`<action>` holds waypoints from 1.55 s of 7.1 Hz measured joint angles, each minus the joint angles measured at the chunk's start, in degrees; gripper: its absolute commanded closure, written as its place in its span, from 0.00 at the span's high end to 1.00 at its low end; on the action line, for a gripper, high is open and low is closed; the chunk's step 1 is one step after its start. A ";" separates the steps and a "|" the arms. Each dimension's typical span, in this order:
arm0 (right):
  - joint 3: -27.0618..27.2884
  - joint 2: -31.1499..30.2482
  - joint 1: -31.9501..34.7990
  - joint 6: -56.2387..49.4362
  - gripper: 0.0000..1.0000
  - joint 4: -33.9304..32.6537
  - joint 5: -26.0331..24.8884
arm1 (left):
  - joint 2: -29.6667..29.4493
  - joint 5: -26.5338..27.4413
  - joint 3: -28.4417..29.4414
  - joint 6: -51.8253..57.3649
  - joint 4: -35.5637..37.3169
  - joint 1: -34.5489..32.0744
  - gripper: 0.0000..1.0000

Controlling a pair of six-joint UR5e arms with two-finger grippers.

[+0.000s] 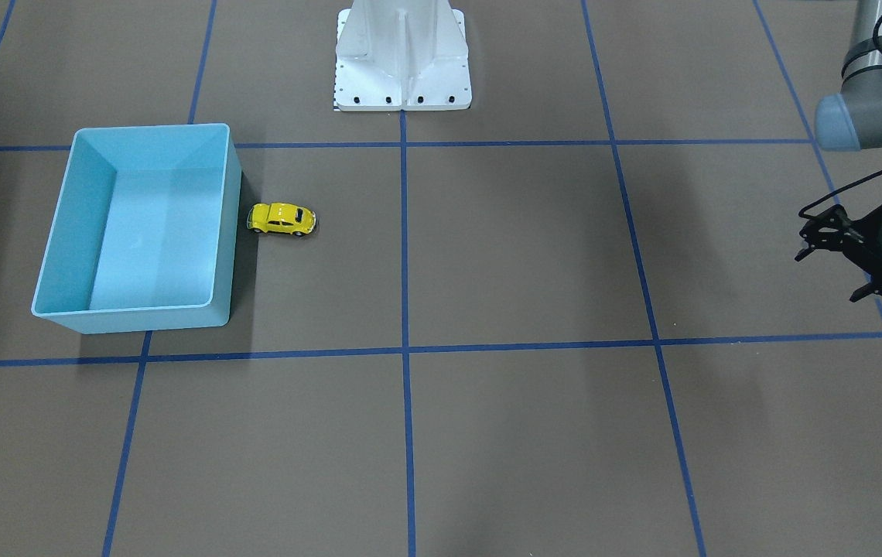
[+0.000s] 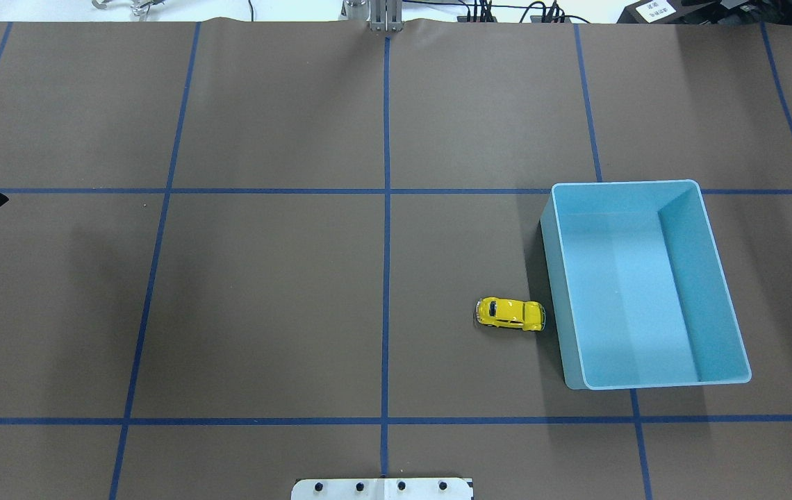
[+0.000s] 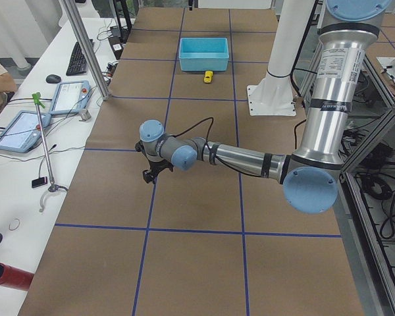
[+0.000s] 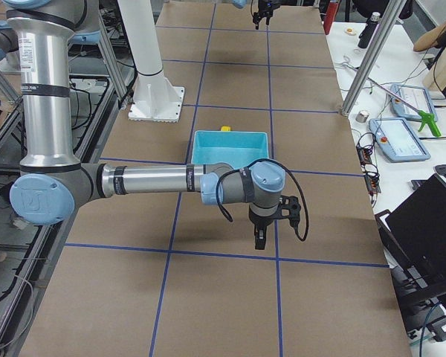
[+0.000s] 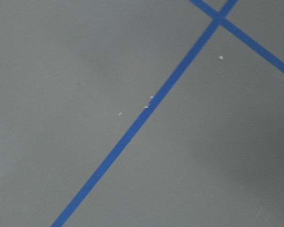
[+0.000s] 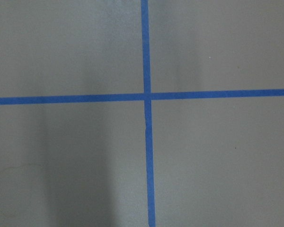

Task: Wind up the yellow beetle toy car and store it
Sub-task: 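Move the right gripper down over the car beside the blue bin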

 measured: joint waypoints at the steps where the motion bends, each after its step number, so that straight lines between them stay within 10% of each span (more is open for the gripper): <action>1: 3.09 0.56 -0.67 0.30 1.00 -1.26 -0.13 | 0.07 0.09 0.15 -2.01 0.07 -1.57 1.00; 5: 21.41 1.84 -8.25 3.59 1.00 -8.82 -0.50 | 5.40 -0.05 1.39 -3.21 2.58 -14.59 1.00; 8: 30.57 16.54 -19.52 10.94 1.00 -21.82 -1.77 | 7.02 -0.05 -4.27 -3.16 13.95 -19.77 1.00; 11: 31.99 27.75 -39.84 3.61 1.00 -27.35 -15.41 | 10.27 -0.33 -6.66 -2.88 13.52 -20.05 1.00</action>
